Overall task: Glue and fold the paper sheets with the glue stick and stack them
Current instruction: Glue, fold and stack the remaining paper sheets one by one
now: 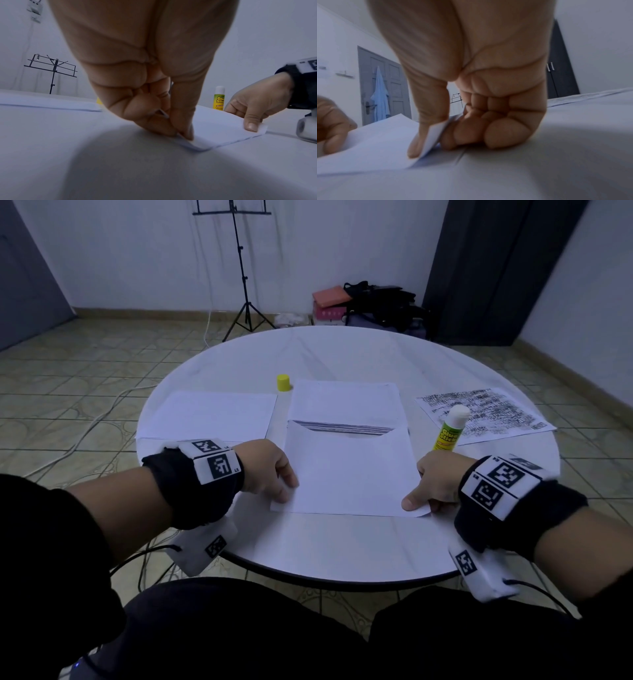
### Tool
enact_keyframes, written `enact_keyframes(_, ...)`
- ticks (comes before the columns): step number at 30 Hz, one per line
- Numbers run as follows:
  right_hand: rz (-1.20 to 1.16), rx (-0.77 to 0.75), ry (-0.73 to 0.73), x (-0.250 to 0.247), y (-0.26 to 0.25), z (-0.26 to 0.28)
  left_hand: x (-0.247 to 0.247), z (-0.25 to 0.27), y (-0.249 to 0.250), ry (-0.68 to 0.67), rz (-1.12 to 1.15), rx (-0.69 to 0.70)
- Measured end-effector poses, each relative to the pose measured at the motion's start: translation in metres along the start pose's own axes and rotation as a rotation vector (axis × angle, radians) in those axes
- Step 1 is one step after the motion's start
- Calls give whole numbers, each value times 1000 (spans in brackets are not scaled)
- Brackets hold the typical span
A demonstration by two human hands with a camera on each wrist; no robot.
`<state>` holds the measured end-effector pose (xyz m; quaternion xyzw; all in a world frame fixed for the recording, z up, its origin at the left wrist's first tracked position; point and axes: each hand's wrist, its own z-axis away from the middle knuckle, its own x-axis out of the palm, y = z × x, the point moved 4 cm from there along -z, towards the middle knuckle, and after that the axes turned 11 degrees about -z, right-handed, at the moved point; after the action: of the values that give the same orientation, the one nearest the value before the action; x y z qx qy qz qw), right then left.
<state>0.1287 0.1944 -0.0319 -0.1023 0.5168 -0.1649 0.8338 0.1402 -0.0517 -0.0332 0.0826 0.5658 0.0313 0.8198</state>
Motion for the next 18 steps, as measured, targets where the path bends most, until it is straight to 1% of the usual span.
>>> enact_keyframes(4, 112, 9, 50, -1, -3, 2, 0, -1, 0, -2, -16, 8)
enact_keyframes(6, 34, 6, 83, -2, 1, 4, 1, -2, 0, -5, -29, 9)
enact_keyframes(7, 0, -7, 77, -2, 1, 6, 1, -3, 0, -10, -32, 8)
enact_keyframes(8, 2, -35, 46, -3, 1, 9, 2, -3, 0, -17, -31, 7)
enact_keyframes(10, 82, -87, -29, -6, 1, 12, 3, -6, -1, -33, -17, 9)
enact_keyframes(12, 144, -85, -89, -8, 2, 14, 4, -9, -3, -48, -9, 12)
enact_keyframes(15, 124, -76, -135, -11, 7, 10, 6, -11, -6, -65, -45, 8)
enact_keyframes(18, 90, -87, -138, -10, 10, 5, 4, -10, -11, -106, -178, -11)
